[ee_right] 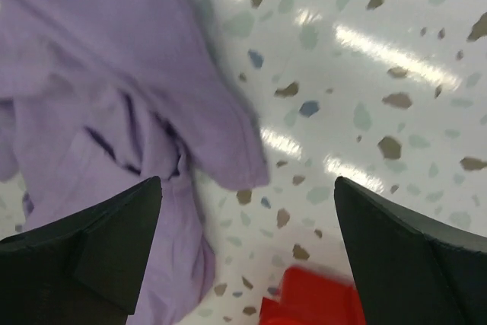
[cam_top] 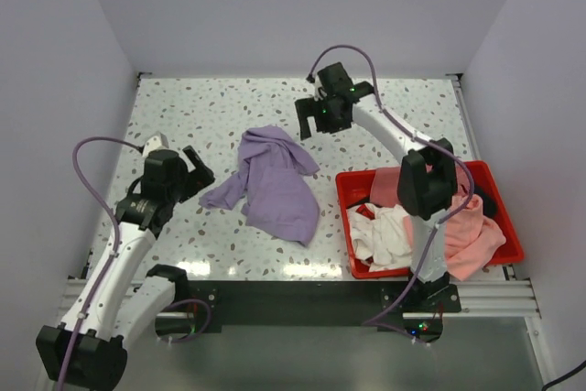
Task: Fold and stack the t-shirts
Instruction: Move the tshirt to the center of the board, then flatten the tshirt out
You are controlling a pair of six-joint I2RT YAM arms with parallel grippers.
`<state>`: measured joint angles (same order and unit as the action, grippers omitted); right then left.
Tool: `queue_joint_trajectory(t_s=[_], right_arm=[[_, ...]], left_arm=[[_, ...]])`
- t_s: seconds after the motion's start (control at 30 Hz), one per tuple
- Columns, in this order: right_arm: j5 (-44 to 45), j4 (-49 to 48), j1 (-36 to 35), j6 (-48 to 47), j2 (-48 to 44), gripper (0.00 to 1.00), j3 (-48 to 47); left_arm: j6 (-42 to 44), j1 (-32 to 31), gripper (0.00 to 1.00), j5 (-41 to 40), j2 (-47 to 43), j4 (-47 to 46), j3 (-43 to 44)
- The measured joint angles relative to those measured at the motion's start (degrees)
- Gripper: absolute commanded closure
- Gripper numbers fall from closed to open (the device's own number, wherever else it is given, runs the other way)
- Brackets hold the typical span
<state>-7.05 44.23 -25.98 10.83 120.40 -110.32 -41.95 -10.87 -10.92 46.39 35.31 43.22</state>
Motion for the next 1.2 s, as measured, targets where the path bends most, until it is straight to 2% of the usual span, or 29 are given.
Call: queue_joint_trajectory(t_s=[0.1, 0.27, 0.4, 0.47, 0.53, 0.8, 1.2], right_arm=[[3.58, -0.63, -6.14, -1.22, -7.48, 0.01, 8.33], [5.29, -7.37, -21.40, -0.79, -19.69, 0.01, 18.62], [7.78, -12.22, -30.77, 1.07, -21.44, 0.05, 24.35], [9.16, -14.93, -33.55, 3.56, -20.26, 0.12, 27.36], [10.88, -16.33, -35.60, 6.01, -17.68, 0.14, 28.96], [22.95, -16.44, -41.51, 15.50, -6.60, 0.36, 26.71], [32.54, -16.63, -43.04, 28.96, -1.92, 0.37, 23.61]], left_arm=[[-1.11, 0.00, 0.00, 0.92, 1.33, 0.11, -4.42], [-2.51, 0.00, 0.00, 0.81, 2.69, 0.44, -7.65], [-3.96, 0.00, 0.00, 0.04, 2.64, -0.11, -9.11], [-4.50, 0.00, 0.00, -0.11, 2.64, -0.26, -9.81], [-5.07, 0.00, 0.00, -0.33, 2.71, -0.31, -10.23], [-6.71, 0.00, 0.00, -1.51, 3.91, -0.46, -10.25], [-6.99, 0.00, 0.00, -1.73, 4.42, -0.92, -10.32]])
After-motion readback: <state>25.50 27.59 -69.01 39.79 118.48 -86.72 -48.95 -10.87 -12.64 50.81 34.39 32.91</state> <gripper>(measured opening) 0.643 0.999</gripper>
